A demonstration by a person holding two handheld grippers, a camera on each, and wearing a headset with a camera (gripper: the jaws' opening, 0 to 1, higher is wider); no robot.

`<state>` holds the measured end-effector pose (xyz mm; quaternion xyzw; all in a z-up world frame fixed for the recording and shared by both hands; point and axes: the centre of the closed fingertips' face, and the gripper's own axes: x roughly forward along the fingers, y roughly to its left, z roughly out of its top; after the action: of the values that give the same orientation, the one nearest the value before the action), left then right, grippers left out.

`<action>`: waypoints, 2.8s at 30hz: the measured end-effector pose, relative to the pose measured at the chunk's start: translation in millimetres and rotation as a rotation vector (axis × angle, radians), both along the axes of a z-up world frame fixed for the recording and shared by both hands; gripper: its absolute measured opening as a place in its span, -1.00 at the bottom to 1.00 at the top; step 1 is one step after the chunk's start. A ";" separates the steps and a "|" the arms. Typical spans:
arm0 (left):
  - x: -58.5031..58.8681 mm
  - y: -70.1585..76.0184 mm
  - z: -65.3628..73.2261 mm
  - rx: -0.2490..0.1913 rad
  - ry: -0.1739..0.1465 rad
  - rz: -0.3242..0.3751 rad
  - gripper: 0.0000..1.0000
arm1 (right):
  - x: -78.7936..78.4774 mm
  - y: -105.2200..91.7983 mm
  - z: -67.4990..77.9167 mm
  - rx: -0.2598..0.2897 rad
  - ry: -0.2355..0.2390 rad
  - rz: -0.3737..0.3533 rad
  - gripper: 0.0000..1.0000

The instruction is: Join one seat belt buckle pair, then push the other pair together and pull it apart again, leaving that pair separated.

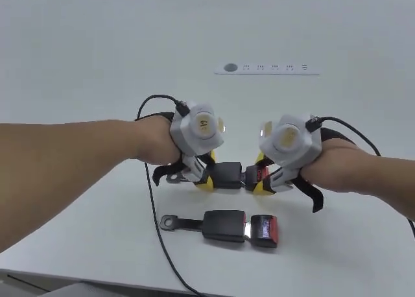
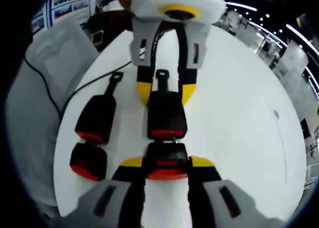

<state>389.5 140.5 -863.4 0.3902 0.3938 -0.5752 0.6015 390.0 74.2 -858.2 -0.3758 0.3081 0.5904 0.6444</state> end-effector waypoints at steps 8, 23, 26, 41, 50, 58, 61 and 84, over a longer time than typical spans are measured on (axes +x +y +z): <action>-0.3 0.5 0.0 -0.003 0.002 0.009 -0.40 | -0.3 -13.9 -0.3 -0.013 0.002 0.007 -0.38; -1.3 -0.2 0.2 -0.003 0.002 0.004 -0.38 | -4.6 -43.8 -0.8 -0.012 -0.001 0.015 -0.35; -1.1 -0.5 0.6 -0.006 -0.004 0.008 -0.38 | -9.9 -63.9 -0.2 -0.020 -0.012 0.003 -0.34; -2.0 0.3 2.9 -0.037 -0.017 0.022 -0.37 | -15.7 -133.6 3.6 -0.059 -0.052 -0.091 -0.31; -2.6 0.5 3.7 -0.037 -0.022 0.014 -0.36 | -9.5 -135.8 8.1 -0.058 -0.087 -0.124 -0.09; 3.9 4.4 11.9 -0.086 -0.096 0.028 0.07 | -14.8 -144.4 17.1 0.018 -0.091 -0.248 0.09; 5.0 7.3 23.0 -0.168 -0.114 0.093 0.30 | -15.7 -148.3 22.5 0.055 -0.102 -0.283 0.18; -116.8 115.1 103.1 -0.351 -0.187 0.483 1.00 | -98.8 -155.5 77.3 0.253 -0.044 -0.461 1.00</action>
<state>272.7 255.6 -760.3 0.2267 0.3126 -0.4363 0.8128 291.2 -81.3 -780.9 -0.2247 0.2952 0.4535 0.8104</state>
